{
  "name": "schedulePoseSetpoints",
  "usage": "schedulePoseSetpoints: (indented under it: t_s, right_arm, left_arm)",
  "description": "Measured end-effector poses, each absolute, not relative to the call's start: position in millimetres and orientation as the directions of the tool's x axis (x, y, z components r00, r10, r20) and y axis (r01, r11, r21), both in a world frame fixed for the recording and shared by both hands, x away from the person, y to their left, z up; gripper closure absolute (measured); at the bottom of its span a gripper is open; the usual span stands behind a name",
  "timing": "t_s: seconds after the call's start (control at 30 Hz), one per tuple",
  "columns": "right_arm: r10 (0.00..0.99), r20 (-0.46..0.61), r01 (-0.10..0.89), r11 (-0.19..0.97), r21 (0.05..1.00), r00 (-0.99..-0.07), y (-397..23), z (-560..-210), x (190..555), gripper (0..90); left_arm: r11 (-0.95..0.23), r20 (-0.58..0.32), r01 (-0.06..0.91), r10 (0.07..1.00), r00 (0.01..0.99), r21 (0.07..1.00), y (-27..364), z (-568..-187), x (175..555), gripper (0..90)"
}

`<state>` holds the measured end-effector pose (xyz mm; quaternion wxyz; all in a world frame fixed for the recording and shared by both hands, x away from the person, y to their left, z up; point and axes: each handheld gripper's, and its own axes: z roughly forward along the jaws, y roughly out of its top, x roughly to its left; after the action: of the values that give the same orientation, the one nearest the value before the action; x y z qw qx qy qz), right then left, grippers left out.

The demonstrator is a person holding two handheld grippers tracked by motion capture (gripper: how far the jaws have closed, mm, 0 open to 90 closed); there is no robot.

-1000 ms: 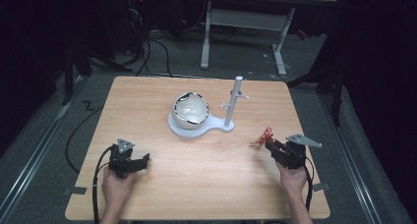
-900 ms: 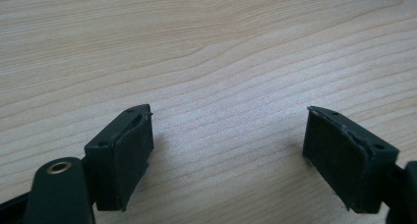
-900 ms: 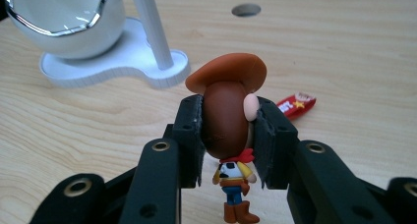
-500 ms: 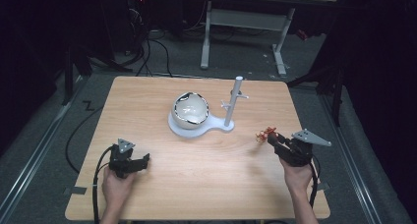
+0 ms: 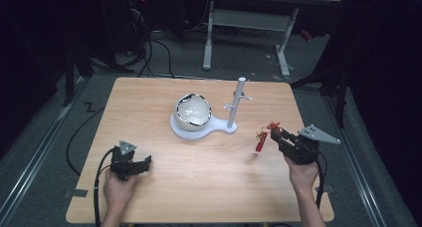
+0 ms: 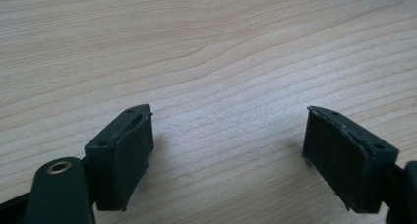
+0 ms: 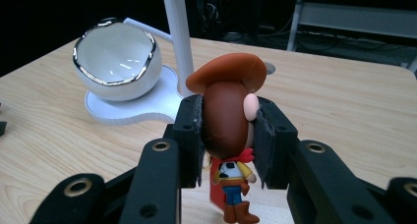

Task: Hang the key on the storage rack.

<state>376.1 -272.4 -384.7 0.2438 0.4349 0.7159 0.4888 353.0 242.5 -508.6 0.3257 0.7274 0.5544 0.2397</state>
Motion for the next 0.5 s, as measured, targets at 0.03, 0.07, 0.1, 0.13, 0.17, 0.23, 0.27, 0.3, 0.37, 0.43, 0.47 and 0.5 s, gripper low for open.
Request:
schedulePoseSetpoints:
  t_s: [0.03, 0.07, 0.1, 0.13, 0.17, 0.23, 0.27, 0.3, 0.37, 0.43, 0.47, 0.5]
  right_arm:
    - [0.860, 0.073, 0.381, 0.146, 0.913, -0.505, -272.1, -383.3, 375.9, 67.4]
    - [0.859, 0.071, 0.378, 0.147, 0.914, -0.507, -272.1, -382.4, 375.9, 67.4]
    - [0.858, 0.070, 0.376, 0.148, 0.915, -0.509, -271.9, -380.6, 375.7, 67.4]
    - [0.858, 0.070, 0.376, 0.148, 0.915, -0.509, -271.9, -380.6, 375.7, 67.4]
    - [0.858, 0.068, 0.375, 0.150, 0.915, -0.510, -271.9, -379.5, 375.7, 67.4]
    - [0.857, 0.070, 0.371, 0.146, 0.917, -0.510, -272.0, -376.3, 376.0, 67.4]
    - [0.856, 0.071, 0.369, 0.144, 0.918, -0.512, -272.3, -375.0, 376.3, 67.4]
    - [0.855, 0.075, 0.369, 0.140, 0.919, -0.513, -272.5, -373.7, 376.7, 67.4]
    - [0.854, 0.077, 0.366, 0.137, 0.920, -0.515, -272.7, -370.9, 377.4, 67.4]
    - [0.852, 0.072, 0.357, 0.139, 0.924, -0.518, -271.3, -366.4, 378.0, 67.3]
    - [0.852, 0.069, 0.354, 0.140, 0.925, -0.519, -270.7, -364.8, 378.1, 67.3]
    - [0.852, 0.069, 0.354, 0.140, 0.925, -0.519, -270.7, -364.8, 378.1, 67.3]
  left_arm:
    - [-0.173, -0.012, 0.651, 0.963, 0.270, 0.740, 242.5, -508.6, 353.0, 19.7]
    - [-0.173, -0.012, 0.651, 0.963, 0.270, 0.739, 242.5, -508.6, 353.0, 19.6]
    - [-0.173, -0.012, 0.651, 0.963, 0.270, 0.739, 242.5, -508.6, 353.0, 19.7]
    - [-0.173, -0.012, 0.651, 0.963, 0.270, 0.739, 242.5, -508.6, 353.0, 19.7]
    - [-0.173, -0.013, 0.650, 0.963, 0.270, 0.740, 242.5, -508.6, 353.0, 19.7]
    - [-0.173, -0.012, 0.651, 0.963, 0.270, 0.739, 242.5, -508.5, 353.0, 19.7]
    - [-0.173, -0.012, 0.651, 0.963, 0.270, 0.739, 242.5, -508.6, 353.0, 19.7]
    - [-0.173, -0.012, 0.650, 0.963, 0.270, 0.740, 242.5, -508.6, 353.0, 19.7]
    - [-0.173, -0.012, 0.650, 0.963, 0.270, 0.739, 242.5, -508.6, 353.0, 19.7]
    - [-0.173, -0.012, 0.650, 0.963, 0.270, 0.740, 242.5, -508.6, 353.0, 19.7]
    - [-0.173, -0.013, 0.650, 0.963, 0.271, 0.740, 242.6, -508.6, 353.0, 19.7]
    - [-0.173, -0.013, 0.650, 0.963, 0.271, 0.739, 242.6, -508.6, 353.0, 19.7]
